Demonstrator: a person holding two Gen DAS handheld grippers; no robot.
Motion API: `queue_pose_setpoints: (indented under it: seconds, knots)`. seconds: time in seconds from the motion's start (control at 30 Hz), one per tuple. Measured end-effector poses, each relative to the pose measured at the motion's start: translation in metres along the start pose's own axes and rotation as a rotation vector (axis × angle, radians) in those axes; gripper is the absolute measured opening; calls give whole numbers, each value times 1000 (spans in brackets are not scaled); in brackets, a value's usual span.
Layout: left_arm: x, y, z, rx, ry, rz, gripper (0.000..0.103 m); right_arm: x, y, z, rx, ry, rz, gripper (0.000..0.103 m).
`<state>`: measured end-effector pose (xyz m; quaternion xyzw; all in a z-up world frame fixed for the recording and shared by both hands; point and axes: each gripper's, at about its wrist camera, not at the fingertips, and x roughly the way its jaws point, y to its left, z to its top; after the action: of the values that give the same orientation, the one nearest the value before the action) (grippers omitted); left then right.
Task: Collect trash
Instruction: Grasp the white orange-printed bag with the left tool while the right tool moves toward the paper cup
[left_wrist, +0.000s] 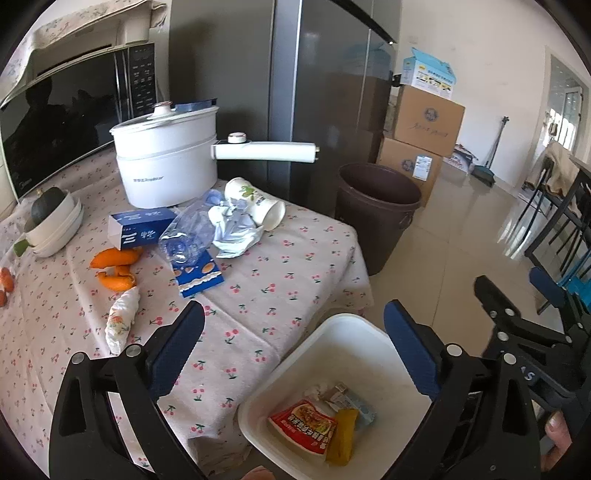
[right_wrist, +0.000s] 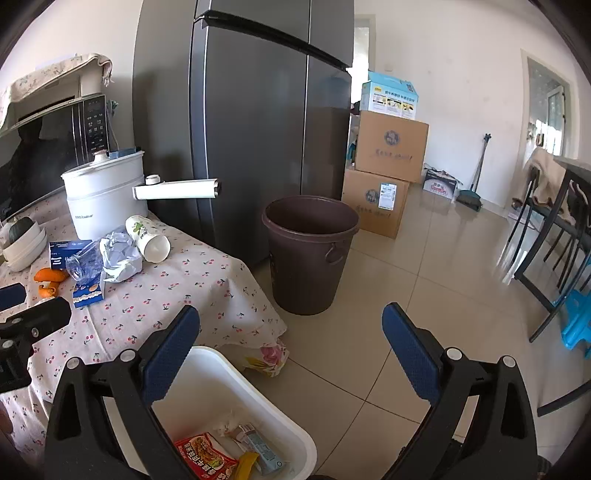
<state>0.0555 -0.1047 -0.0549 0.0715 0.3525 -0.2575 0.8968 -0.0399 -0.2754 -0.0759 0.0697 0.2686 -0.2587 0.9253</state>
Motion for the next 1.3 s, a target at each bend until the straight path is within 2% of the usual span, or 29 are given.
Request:
queue_pose_setpoints:
  seconds: [0.17,0.53,0.83,1.1,1.2,1.3]
  knots:
    - [12,12,-2,-19,35,49,95,4,3,-1,-4,20,8,96]
    - [51,65,-2,-134,137,153,95,17,18,-8,-34,108,64,96]
    - [70,115,5,-238,188,202,95,23,27,-13,-49,158,95,96]
    - [89,176,3,-393,244,189,94,27,36,-16,-64,196,125,96]
    - [98,202,-2,-463,275,165,85,27,39,-16,-64,203,135,96]
    - [103,214,-6,-495,286,165,80,30,41,-17,-59,223,149,96]
